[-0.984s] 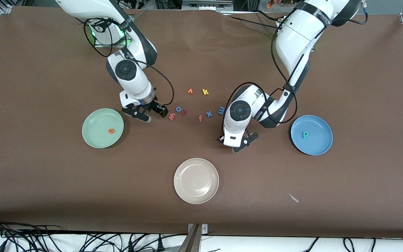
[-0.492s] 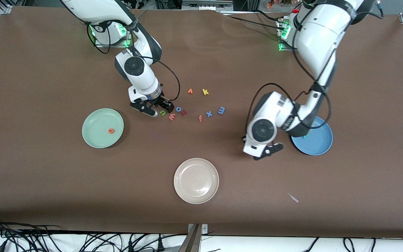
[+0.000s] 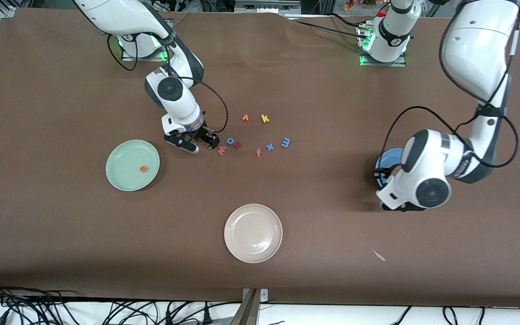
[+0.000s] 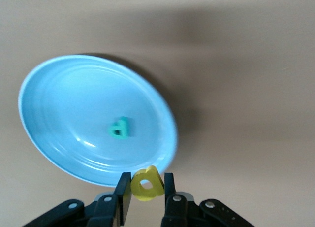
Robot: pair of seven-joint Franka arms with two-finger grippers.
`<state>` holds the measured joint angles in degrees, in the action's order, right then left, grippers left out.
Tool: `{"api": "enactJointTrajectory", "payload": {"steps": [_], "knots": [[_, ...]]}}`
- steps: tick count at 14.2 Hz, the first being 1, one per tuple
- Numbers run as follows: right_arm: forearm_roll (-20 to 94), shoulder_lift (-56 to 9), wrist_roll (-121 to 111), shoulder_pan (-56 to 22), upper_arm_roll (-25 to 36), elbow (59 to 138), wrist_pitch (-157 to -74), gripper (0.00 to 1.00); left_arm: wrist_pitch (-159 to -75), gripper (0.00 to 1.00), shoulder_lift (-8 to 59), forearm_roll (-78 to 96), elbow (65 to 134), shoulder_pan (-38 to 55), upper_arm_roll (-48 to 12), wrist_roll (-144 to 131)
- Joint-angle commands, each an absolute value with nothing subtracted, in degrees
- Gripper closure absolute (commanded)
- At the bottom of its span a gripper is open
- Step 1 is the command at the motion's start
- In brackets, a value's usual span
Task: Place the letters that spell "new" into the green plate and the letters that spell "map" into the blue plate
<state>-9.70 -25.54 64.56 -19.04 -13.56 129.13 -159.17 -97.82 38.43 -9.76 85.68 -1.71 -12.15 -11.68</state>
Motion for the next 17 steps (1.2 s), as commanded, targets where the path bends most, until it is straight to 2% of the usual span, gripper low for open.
{"api": "enactJointTrajectory", "payload": {"steps": [1, 2, 4, 5, 6, 7, 9, 11, 14, 17], "knots": [[-10.8, -25.5, 65.7, -19.8, -13.3, 129.8, -160.6, 0.23, -111.5, 1.0, 27.4, -11.2, 104.7, -5.9, -13.0, -7.0], [-10.8, -25.6, 66.1, -20.3, -13.2, 129.8, -160.7, 0.23, -118.1, 1.0, 24.9, -11.2, 110.5, -6.5, -13.0, -7.0], [-10.9, -26.3, 66.4, -21.4, -12.3, 129.7, -161.4, 0.23, -127.6, 1.0, 24.0, -11.3, 117.4, -7.6, -12.9, -7.0], [-10.9, -26.5, 66.4, -22.6, -11.1, 129.7, -162.1, 0.23, -129.7, 0.76, 24.3, -12.0, 118.6, -7.6, -12.9, -7.0], [-10.9, -26.7, 66.4, -24.2, -9.8, 129.7, -162.2, 0.24, -129.4, 0.15, 24.5, -12.8, 118.2, -7.5, -12.9, -7.1], [-10.9, -26.8, 66.4, -25.6, -8.2, 129.7, -162.2, 0.27, -127.5, 0.0, 24.3, -12.8, 116.8, -7.1, -13.1, -8.0], [-11.0, -26.9, 66.4, -26.7, -7.0, 129.7, -162.6, 0.27, -120.3, 0.0, 24.4, -11.7, 112.0, -5.9, -13.6, -8.0], [-11.1, -26.9, 66.4, -26.7, -6.9, 129.7, -162.8, 0.32, -117.2, 0.0, 24.9, -8.0, 109.2, -5.2, -15.8, -8.4], [-11.1, -26.9, 66.4, -26.7, -7.0, 129.6, -162.8, 0.35, -117.7, 0.0, 25.0, -3.0, 107.6, -2.4, -18.7, -10.7], [-10.9, -27.7, 66.4, -26.7, -6.9, 128.2, -162.7, 0.29, -123.7, 0.0, 26.6, -2.2, 108.4, 1.7, -22.3, -10.8]]}}
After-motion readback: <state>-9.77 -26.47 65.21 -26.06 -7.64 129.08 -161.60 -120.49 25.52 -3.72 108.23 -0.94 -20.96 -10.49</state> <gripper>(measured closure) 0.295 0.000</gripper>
